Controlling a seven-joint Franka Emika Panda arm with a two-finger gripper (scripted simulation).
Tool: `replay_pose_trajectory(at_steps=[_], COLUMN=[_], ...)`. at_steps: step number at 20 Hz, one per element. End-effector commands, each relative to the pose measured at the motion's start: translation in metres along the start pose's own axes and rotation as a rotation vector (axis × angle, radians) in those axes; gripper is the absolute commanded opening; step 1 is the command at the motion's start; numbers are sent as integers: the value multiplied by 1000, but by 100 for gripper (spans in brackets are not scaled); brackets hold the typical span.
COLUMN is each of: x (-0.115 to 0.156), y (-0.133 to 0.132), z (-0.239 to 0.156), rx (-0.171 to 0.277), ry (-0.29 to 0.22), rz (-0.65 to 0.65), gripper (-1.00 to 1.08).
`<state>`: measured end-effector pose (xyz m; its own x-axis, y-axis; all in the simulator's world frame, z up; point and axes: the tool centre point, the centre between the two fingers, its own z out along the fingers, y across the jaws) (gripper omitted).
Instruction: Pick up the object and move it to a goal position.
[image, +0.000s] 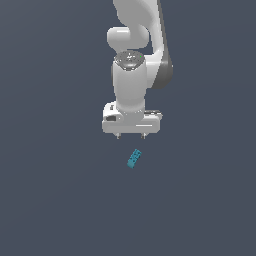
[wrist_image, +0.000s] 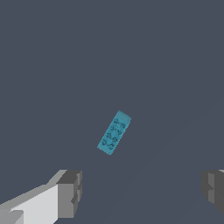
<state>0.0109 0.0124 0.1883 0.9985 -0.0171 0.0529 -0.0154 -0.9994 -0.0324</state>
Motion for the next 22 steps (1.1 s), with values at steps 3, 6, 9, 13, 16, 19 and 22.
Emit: replay_pose_trajectory(at_steps=[3, 6, 9, 13, 16, 19, 22], x=[-1, -6, -11, -13, -12, -11, -10], y=[1, 6, 12, 13, 12, 11, 10], z=[1, 5, 9, 9, 10, 13, 19], rx=[-1, -4, -9, -10, -10, -10, -11], ry=[-4, -23, -45, -51, -49, -49, -50], rz=[2, 14, 24, 22, 27, 44, 72], gripper=[100, 100, 100, 100, 100, 100, 100])
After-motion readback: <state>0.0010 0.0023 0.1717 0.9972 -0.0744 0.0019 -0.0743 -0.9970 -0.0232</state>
